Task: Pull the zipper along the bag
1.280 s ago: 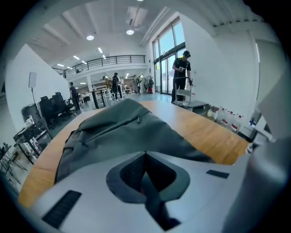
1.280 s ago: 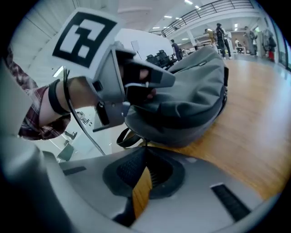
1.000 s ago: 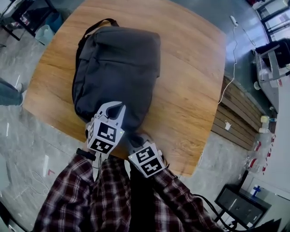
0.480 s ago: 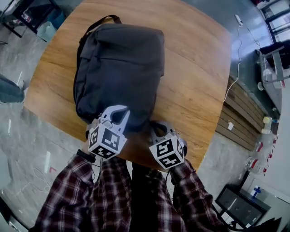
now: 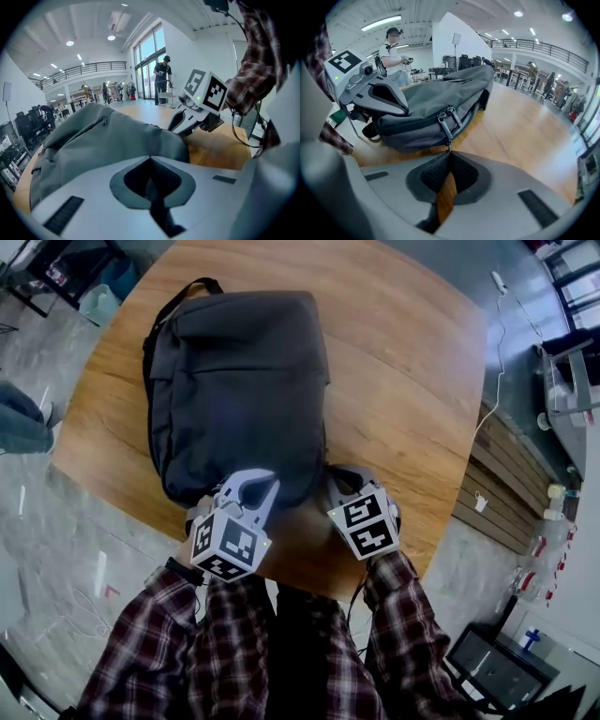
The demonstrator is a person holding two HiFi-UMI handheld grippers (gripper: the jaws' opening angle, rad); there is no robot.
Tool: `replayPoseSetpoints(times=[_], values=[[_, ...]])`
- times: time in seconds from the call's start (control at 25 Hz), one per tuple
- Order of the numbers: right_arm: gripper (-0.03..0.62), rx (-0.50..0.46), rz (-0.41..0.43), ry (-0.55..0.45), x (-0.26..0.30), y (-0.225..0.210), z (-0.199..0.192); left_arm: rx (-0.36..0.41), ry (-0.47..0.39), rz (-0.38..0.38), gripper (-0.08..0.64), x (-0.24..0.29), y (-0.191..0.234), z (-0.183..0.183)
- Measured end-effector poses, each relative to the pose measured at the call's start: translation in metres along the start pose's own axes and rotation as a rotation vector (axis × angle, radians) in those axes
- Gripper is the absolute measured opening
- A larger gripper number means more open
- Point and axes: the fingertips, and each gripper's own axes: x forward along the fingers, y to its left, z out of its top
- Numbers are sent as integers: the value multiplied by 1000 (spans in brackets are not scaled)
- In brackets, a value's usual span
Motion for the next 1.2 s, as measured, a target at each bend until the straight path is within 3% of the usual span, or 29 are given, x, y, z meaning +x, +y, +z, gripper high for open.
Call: replayPoseSetpoints(times=[0.16,0.32,0.44,0.52,0.68,0.84,0.92,1.08,1.2], values=[[11,52,24,-20,-5,8,0,119,-54,-37,9,-7,-8,0],[11,99,40,-14,-15,22,-13,268,-66,-125,9,-7,-13,-6],[11,210,90,-37,-22,42,-19,306,-45,-172,10,-3,-2,-8],[11,287,131,-53,-25,58,-21,243,-4,-172,11,2,13,-5],[11,335,200,-69,-30,95,-18,-13,18,-42,11,0,42,29],[11,325,259,-81,-29,132,-8,-258,17,-98,11,2,7,41],[11,279,245,-77,-26,141,-8,-304,34,-106,11,6,-3,25],[11,98,165,-34,-19,133,-19,-367,-41,-110,11,4,2,10],[11,34,110,-17,-16,114,-20,-359,-57,-146,10,3,-2,9]])
